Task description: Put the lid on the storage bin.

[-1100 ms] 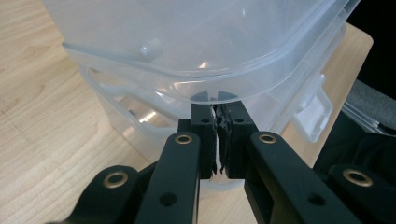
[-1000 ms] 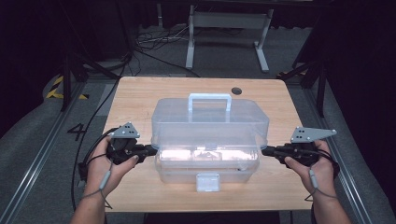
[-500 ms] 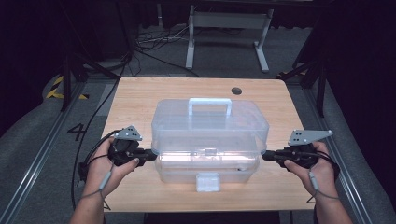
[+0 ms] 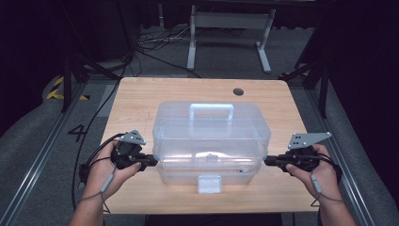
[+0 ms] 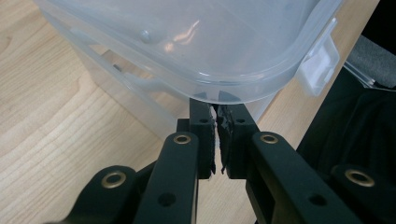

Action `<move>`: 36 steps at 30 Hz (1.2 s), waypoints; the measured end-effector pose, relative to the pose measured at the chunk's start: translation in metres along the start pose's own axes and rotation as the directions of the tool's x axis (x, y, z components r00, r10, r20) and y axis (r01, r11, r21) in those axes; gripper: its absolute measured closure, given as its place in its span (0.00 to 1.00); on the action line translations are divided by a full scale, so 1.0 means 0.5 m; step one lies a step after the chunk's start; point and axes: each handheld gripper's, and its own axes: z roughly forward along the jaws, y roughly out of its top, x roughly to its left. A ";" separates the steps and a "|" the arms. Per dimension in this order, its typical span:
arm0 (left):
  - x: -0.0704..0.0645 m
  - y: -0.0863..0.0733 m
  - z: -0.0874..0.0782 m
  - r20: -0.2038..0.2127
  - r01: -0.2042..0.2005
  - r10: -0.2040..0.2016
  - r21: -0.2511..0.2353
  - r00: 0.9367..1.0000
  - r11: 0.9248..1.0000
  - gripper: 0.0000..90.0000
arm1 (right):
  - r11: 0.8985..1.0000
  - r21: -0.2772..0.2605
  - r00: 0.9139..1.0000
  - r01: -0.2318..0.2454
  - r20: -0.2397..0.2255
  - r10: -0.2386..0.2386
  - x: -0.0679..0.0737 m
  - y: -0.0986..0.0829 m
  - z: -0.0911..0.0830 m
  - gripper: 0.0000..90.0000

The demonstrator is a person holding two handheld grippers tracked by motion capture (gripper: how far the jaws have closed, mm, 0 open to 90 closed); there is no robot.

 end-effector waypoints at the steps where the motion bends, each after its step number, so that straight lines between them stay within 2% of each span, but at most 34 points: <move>1: 0.000 0.000 0.000 -0.002 -0.002 0.002 0.007 1.000 1.000 0.94 | 1.000 0.004 1.000 0.000 0.000 0.000 0.000 0.000 0.000 1.00; 6: -0.001 -0.001 0.006 -0.011 -0.016 0.016 0.037 1.000 0.999 0.94 | 1.000 0.025 1.000 -0.003 -0.009 0.003 -0.001 -0.003 0.004 1.00; 12: 0.000 -0.004 0.013 -0.008 -0.013 0.013 0.069 1.000 0.998 0.94 | 0.998 0.063 1.000 0.001 -0.012 0.000 0.000 -0.007 0.011 1.00; 17: -0.001 -0.006 0.018 -0.008 -0.007 0.008 0.100 1.000 0.995 0.94 | 0.997 0.080 1.000 -0.003 -0.017 0.005 -0.001 -0.010 0.014 0.99; 21: 0.000 -0.006 0.024 -0.012 -0.018 0.020 0.128 1.000 0.992 0.94 | 0.995 0.103 1.000 -0.001 -0.021 0.003 -0.001 -0.013 0.019 0.99; 36: 0.001 -0.009 0.027 -0.023 -0.018 0.022 0.175 0.999 0.984 0.94 | 0.988 0.154 0.999 -0.001 -0.032 0.006 -0.002 -0.019 0.032 0.99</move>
